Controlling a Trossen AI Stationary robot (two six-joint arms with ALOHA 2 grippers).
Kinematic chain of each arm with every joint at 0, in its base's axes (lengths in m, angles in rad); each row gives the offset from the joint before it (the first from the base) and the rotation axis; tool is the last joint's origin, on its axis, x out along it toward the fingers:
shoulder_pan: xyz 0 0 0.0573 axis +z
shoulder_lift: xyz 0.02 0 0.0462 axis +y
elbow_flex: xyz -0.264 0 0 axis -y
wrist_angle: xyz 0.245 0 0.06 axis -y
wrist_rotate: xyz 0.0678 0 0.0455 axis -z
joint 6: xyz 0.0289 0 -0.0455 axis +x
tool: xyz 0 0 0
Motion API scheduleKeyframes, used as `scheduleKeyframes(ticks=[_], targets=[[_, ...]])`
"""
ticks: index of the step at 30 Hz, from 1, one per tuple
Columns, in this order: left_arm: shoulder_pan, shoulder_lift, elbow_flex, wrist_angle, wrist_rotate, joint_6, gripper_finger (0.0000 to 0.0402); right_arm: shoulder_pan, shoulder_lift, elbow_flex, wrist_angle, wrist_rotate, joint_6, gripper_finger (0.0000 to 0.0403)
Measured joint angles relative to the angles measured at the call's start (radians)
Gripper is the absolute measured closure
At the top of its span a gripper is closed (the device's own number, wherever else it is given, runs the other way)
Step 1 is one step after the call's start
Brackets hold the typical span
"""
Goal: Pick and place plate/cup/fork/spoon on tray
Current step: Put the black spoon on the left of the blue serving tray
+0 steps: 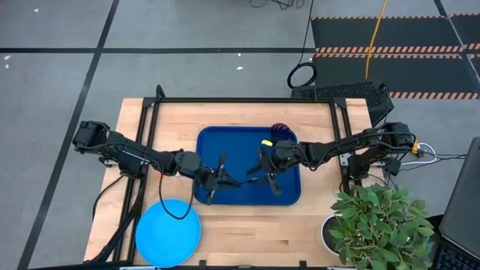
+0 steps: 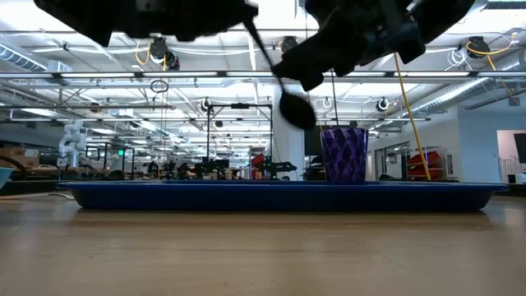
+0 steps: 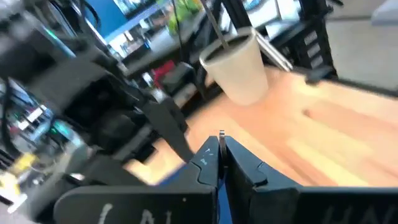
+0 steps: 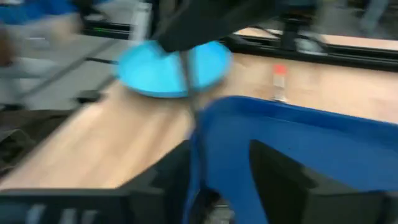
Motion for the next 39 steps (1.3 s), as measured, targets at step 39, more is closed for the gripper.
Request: scheduleKeyframes(ticks=[39], targets=[[-0.228,0.162,-0.015,-0.522,-0.938,-0.242,0.0396,0.000,-0.190,0.000,-0.255,0.389,0.037,0.0131]])
